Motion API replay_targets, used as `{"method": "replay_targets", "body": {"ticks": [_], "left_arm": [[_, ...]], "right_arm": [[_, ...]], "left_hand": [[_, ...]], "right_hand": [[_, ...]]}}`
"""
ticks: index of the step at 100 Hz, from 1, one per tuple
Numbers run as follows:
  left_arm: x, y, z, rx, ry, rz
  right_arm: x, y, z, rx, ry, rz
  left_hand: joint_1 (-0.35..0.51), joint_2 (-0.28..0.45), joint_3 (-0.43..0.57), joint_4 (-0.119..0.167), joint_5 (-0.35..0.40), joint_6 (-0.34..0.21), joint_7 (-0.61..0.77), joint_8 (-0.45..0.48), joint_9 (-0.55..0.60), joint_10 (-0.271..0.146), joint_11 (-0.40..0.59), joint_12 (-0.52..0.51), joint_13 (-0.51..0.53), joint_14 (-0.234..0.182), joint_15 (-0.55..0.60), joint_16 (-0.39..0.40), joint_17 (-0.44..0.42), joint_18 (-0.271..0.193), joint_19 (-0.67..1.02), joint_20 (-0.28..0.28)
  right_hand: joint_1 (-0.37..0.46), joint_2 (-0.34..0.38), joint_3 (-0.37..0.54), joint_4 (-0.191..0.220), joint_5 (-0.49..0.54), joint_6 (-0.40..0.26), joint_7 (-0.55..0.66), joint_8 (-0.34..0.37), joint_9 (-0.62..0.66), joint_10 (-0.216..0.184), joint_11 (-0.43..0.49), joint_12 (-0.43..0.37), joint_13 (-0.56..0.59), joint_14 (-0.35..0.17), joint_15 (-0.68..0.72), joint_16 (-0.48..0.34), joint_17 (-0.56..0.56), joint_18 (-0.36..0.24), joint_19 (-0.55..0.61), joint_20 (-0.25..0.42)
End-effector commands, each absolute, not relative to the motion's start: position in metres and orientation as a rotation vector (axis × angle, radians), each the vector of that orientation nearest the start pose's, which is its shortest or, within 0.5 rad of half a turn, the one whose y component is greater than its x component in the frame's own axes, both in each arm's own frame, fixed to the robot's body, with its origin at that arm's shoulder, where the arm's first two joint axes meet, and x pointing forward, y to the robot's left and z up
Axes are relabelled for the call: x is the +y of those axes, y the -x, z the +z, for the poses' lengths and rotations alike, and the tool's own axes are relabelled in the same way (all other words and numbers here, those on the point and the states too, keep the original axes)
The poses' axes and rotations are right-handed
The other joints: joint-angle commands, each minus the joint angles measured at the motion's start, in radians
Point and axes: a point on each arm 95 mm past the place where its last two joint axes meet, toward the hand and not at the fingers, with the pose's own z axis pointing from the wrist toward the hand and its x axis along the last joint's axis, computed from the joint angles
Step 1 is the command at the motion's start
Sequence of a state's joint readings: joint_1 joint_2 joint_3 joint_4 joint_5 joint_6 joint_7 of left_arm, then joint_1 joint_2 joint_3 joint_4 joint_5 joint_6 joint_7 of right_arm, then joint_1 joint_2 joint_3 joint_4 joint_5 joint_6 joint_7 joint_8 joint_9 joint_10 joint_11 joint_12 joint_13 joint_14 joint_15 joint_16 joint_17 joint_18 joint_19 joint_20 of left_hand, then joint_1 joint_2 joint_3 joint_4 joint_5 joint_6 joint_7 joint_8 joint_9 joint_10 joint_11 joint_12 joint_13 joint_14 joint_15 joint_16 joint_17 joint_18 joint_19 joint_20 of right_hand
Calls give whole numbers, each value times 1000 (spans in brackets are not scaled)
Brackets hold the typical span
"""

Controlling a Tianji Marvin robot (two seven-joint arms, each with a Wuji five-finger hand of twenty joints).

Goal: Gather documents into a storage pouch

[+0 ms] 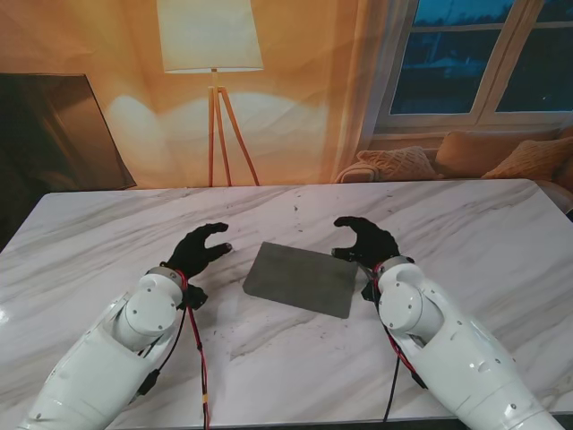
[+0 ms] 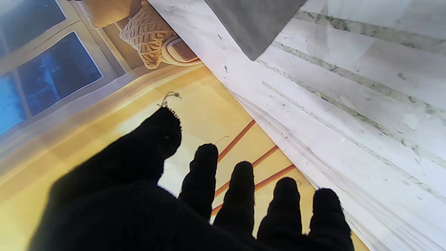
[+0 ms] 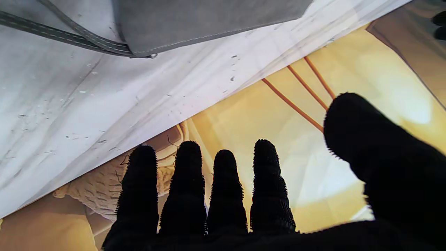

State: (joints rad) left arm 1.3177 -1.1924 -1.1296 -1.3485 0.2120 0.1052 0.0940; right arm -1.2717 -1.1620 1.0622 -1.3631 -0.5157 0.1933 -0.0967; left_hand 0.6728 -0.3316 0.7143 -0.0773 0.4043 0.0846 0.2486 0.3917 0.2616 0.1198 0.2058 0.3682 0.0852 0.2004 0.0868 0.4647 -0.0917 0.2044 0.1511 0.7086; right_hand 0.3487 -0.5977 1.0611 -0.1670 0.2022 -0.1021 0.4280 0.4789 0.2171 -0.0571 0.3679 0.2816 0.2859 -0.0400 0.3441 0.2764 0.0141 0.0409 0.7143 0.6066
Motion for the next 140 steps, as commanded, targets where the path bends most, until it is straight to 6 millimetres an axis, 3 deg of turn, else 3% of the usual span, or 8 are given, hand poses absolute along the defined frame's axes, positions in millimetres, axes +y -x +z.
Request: {"method": "replay_targets", "body": {"ticks": [1,19,38,63,88,104,123,140], "left_arm": [[-12,-466,-326,918,1960,-1827],[-21,-453,-321,937,1936,-1883],[-38,-441,-316,977,1879,-1955],[-57,-422,-311,974,1836,-2034],[-58,-402,-310,986,1850,-2061],[-45,-396,-310,1044,1831,-2034],[-30,-392,-306,1122,1806,-1995],[-25,-387,-303,1138,1773,-2006]], "right_arm": [[13,-471,-315,1163,-1667,1609],[11,-453,-312,1179,-1656,1704],[10,-434,-306,1169,-1635,1828],[9,-409,-303,1116,-1607,1985],[-1,-397,-304,1116,-1543,2023],[-9,-394,-307,1079,-1525,2030],[-12,-396,-305,1035,-1497,2053],[-9,-395,-303,1004,-1475,2099]], "left_hand": [[-40,-6,-16,25,-46,-40,-33,-17,-41,-45,-31,-35,-59,-42,-27,-31,8,-33,-32,-58],[-45,-5,-17,38,-107,-38,-81,-36,-72,-45,-61,-62,-64,-22,-38,-48,5,-4,-30,-85],[-55,-6,-14,52,-144,-19,-102,-30,-76,-32,-53,-56,-49,-16,-16,-41,-4,2,10,-52],[-57,-7,-16,53,-94,1,-71,9,-35,-6,-10,26,11,8,36,39,-26,2,78,101],[-41,-12,-1,63,-75,4,-56,23,2,10,9,68,47,26,60,82,-31,7,96,165],[-42,-15,48,82,-77,1,-55,27,6,10,32,117,60,25,68,102,-12,11,97,192],[-41,-21,78,100,-94,-8,-58,32,4,-13,5,110,70,14,55,89,4,15,90,196],[-40,-27,69,91,-101,-14,-78,19,9,-31,-36,46,68,11,34,47,7,20,80,188]], "right_hand": [[-35,-27,-24,34,-58,-17,-49,-20,-19,-43,2,-11,-12,-35,-40,-29,7,15,-47,-14],[-48,-28,-47,35,-92,-36,-98,-31,13,-27,-8,-42,26,-16,-62,-42,53,49,-84,-8],[-54,-21,-59,37,-86,-45,-106,-28,23,-23,-9,-44,40,-14,-70,-42,69,51,-86,4],[-57,-18,-55,40,-43,-40,-101,-18,54,-28,-13,-42,83,-2,-74,-39,116,65,-89,9],[-62,4,-62,41,-41,-49,-102,-12,61,-19,-23,-39,106,6,-76,-34,137,57,-89,7],[-63,40,-75,45,-40,-15,-102,-8,75,-11,-22,-32,116,6,-76,-29,134,-1,-105,-5],[-75,86,-86,56,-26,103,-85,-1,113,58,16,-17,142,-8,-52,-22,150,-90,-129,-30],[-80,97,-83,59,-4,141,-64,-3,135,95,34,-22,158,-17,-29,-20,160,-121,-121,-42]]}}
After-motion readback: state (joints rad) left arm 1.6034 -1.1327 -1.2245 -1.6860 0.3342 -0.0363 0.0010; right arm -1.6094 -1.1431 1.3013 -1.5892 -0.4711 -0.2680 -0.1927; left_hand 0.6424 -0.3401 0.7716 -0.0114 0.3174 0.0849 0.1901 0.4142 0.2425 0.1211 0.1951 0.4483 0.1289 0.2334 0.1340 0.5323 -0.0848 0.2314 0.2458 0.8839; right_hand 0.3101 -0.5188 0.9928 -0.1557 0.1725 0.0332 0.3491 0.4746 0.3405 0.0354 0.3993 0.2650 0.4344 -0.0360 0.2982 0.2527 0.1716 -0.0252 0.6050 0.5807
